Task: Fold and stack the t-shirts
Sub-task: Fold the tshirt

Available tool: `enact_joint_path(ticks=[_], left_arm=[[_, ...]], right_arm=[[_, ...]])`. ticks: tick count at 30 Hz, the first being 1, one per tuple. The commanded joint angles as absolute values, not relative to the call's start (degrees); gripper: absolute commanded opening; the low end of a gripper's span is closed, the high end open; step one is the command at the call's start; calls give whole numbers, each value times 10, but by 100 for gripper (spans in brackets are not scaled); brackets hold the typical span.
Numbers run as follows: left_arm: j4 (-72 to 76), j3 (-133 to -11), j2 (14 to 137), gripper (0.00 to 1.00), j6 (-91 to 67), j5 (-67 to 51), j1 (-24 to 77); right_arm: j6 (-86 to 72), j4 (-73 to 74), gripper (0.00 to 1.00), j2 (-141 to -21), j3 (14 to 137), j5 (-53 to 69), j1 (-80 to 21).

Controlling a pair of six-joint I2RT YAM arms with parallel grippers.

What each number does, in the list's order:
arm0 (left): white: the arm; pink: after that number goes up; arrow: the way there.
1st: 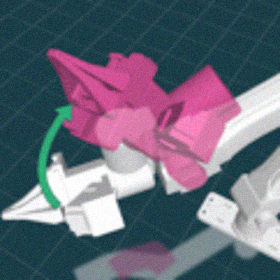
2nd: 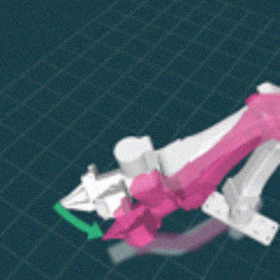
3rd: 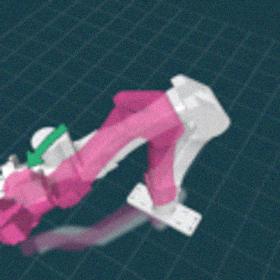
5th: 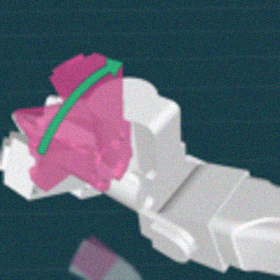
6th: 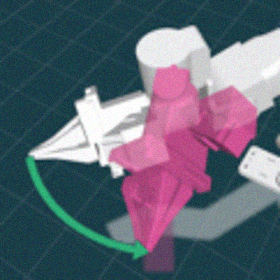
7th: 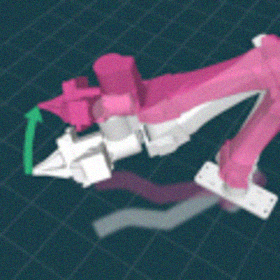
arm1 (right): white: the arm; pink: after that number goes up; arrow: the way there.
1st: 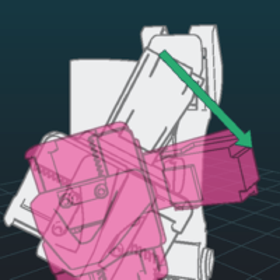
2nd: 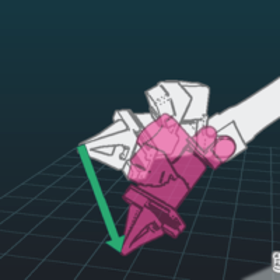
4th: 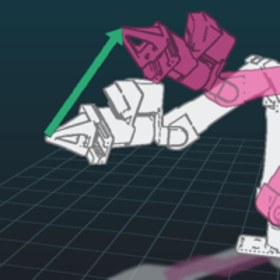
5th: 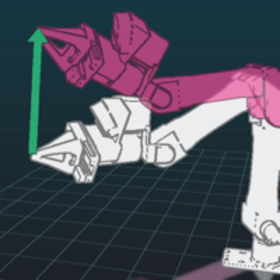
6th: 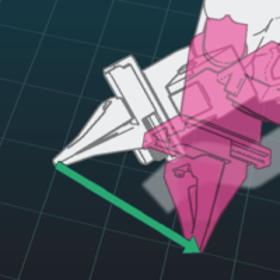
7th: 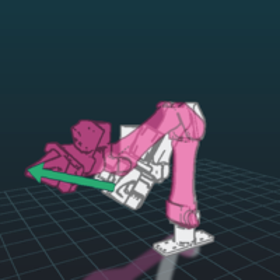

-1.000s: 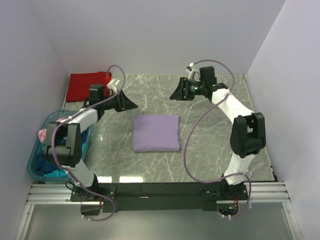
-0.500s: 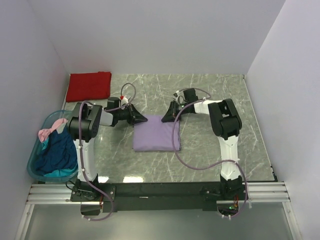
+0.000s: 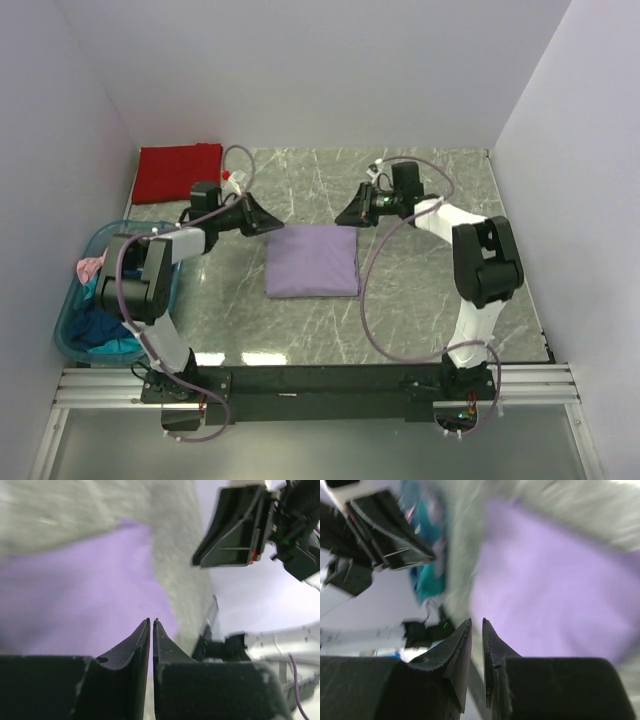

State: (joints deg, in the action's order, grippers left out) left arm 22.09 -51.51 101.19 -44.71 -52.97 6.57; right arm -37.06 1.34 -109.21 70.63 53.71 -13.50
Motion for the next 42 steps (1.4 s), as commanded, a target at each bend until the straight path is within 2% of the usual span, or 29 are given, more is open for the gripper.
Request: enact_joint_path(ticks=[1, 5, 7, 11, 15, 19, 22, 23, 26, 31, 35, 38, 42], left_arm=[[290, -461, 1001, 13, -489, -556, 125], [301, -461, 1050, 13, -495, -538, 157], [250, -488, 1094, 13, -459, -527, 154], [224, -505, 1149, 20, -428, -519, 120], [180, -507, 1158, 25, -390, -512, 82], [111, -510, 1093, 33, -312, -526, 58], [75, -491, 992, 40, -280, -568, 62], [73, -483, 968, 42, -282, -585, 65], [65, -454, 899, 44, -300, -598, 97], [130, -389, 867, 44, -379, -592, 163], [134, -368, 917, 43, -370, -576, 179], [95, -392, 1004, 41, -335, -563, 173], [79, -412, 1108, 41, -321, -547, 123]], right_arm=[[-427, -72, 21, -1076, 642, 572, -195], [-422, -79, 20, -1126, 635, 572, -228], [-408, -66, 20, -1163, 646, 570, -227], [-359, -19, 19, -1222, 666, 551, -183], [-274, 62, 20, -1230, 679, 526, -138], [-231, 120, 22, -1174, 680, 527, -123], [-254, 112, 30, -1092, 654, 556, -132], [-266, 102, 36, -1052, 642, 563, -138], [-294, 85, 42, -1001, 603, 584, -185], [-315, 46, 43, -990, 544, 590, -270], [-290, 52, 43, -1061, 543, 586, -280], [-261, 74, 43, -1127, 566, 578, -273], [-244, 85, 42, -1179, 560, 556, -236]])
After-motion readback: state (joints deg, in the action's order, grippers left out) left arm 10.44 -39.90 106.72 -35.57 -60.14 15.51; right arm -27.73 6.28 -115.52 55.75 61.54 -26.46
